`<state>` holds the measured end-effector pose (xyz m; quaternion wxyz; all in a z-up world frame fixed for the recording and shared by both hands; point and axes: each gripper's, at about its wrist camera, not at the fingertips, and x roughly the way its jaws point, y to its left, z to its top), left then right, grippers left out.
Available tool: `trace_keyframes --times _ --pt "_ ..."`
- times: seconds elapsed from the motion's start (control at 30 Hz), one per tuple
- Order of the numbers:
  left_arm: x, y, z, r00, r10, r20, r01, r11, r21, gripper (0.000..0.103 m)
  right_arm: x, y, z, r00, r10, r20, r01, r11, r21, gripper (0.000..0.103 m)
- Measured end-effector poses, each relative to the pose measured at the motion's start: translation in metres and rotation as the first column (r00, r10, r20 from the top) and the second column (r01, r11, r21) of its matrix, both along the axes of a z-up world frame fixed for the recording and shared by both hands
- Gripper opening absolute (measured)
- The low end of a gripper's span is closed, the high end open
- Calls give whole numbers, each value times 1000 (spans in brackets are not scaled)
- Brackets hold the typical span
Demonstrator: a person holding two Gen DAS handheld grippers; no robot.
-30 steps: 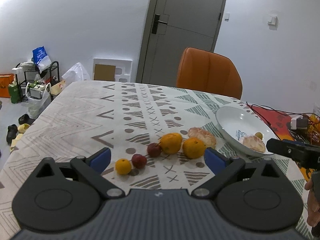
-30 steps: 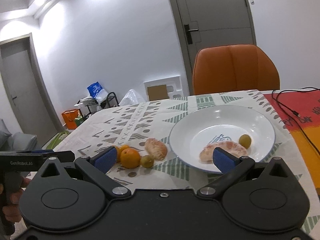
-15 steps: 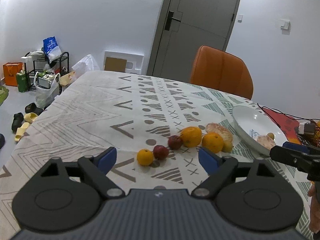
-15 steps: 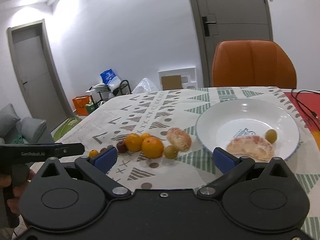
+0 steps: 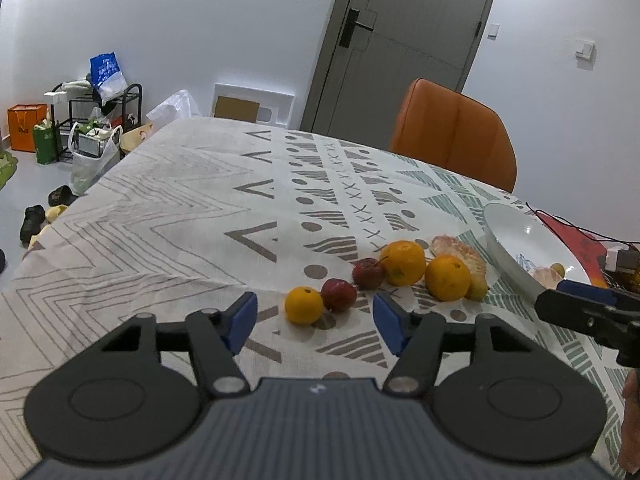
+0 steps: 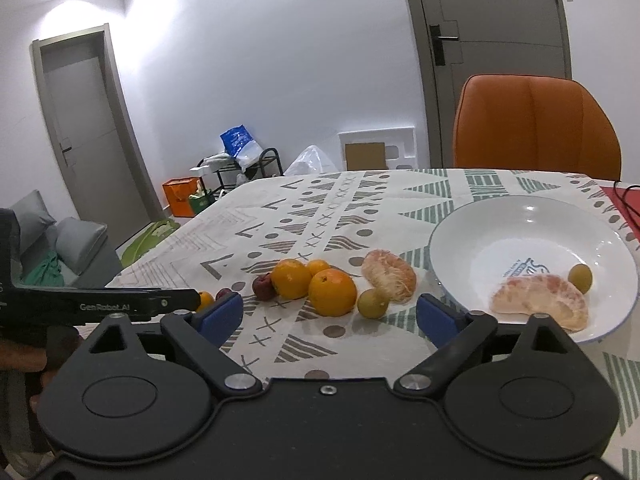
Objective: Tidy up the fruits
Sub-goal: 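Grasp a small mandarin with the left tool while the right tool grasps a large orange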
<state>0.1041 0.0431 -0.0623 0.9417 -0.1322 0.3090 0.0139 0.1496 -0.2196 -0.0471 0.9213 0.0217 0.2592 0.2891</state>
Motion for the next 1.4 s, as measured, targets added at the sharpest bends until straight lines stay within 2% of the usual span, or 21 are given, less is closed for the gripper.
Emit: trace_keyframes --times 0.3,0.4,0.47,0.5,0.53,0.8,0.93,1.23,1.27,1.3,1.4 --pt "10 3 -12 1000 10 -17 -10 1000 -7 51 14 10 -12 999 29 -37 -29 1000 -11 70" --pt "13 5 -16 1000 16 -24 -16 1000 -12 45 20 15 -17 998 32 -51 -32 999 -15 68" --pt "15 6 -16 1000 18 -20 -18 1000 -6 34 24 18 -19 998 32 -54 -33 999 -20 68" --pt "16 6 -16 1000 16 -23 -17 1000 -12 25 26 19 -19 998 34 -54 -35 999 -22 66" --pt "17 7 -16 1000 15 -25 -16 1000 -21 22 28 21 -19 998 36 -54 -38 999 -25 66" --pt "15 13 -12 999 36 -9 -36 999 -27 22 41 37 -16 998 56 -21 -57 996 -65 61" --pt "14 19 -9 999 51 -3 -51 998 -29 22 49 45 -18 997 67 -23 -69 994 -83 57" --pt "10 25 -7 997 74 0 -74 997 -29 22 61 57 -31 997 63 -37 -68 987 -146 55" --pt "9 25 -6 997 73 -1 -73 997 -30 22 61 59 -33 997 66 -41 -71 985 -159 50" --pt "8 25 -5 997 71 0 -71 997 -31 22 61 61 -35 997 64 -47 -71 983 -169 38" --pt "5 21 -1 998 62 10 -62 998 -26 22 57 60 -35 997 65 -41 -71 981 -181 38"
